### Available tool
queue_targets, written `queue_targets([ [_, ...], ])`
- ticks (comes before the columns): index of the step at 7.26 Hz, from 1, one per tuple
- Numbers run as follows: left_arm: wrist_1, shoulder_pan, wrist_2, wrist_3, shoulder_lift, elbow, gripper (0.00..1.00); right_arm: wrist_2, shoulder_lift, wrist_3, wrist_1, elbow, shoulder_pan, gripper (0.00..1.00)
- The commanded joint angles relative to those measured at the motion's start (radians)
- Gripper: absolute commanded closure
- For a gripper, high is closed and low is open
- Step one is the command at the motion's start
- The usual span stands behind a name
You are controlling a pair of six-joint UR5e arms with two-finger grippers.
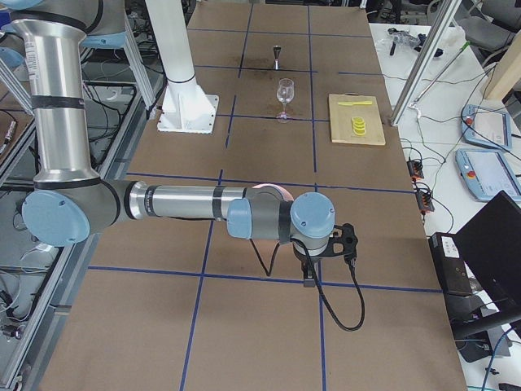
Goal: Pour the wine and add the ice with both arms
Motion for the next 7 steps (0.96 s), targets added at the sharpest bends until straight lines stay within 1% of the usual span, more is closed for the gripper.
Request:
queue_targets([
  [1, -0.003, 0.083, 0.002, -0.193, -0.004, -0.190, 0.00, -0.004, 0.014, 0.000, 0.010, 0.023, -0.001, 0.00],
  [2, -0.023, 0.175, 0.006, -0.364, -0.001, -0.268, 0.00, 0.002, 0.008, 0.004, 0.009, 0.021, -0.001, 0.00],
  [3, -0.082, 0.293, 0.096, -0.548, 0.002, -0.319, 0.00, -0.003, 0.002, 0.003, 0.010, 0.014, -0.006, 0.00],
  [4, -0.152, 0.423, 0.209, -0.708, 0.027, -0.347, 0.00, 0.000, 0.003, 0.005, 0.012, 0.021, -0.022, 0.00],
  [5, -0.288, 0.520, 0.303, -0.821, 0.100, -0.352, 0.00, -0.004, 0.013, 0.006, 0.010, 0.023, -0.039, 0.00],
  [6, -0.431, 0.606, 0.412, -0.897, 0.198, -0.361, 0.00, 0.000, 0.014, 0.014, 0.010, 0.023, -0.041, 0.00],
  [7, -0.510, 0.684, 0.519, -0.949, 0.269, -0.364, 0.00, 0.000, 0.014, 0.012, 0.010, 0.024, -0.041, 0.00],
])
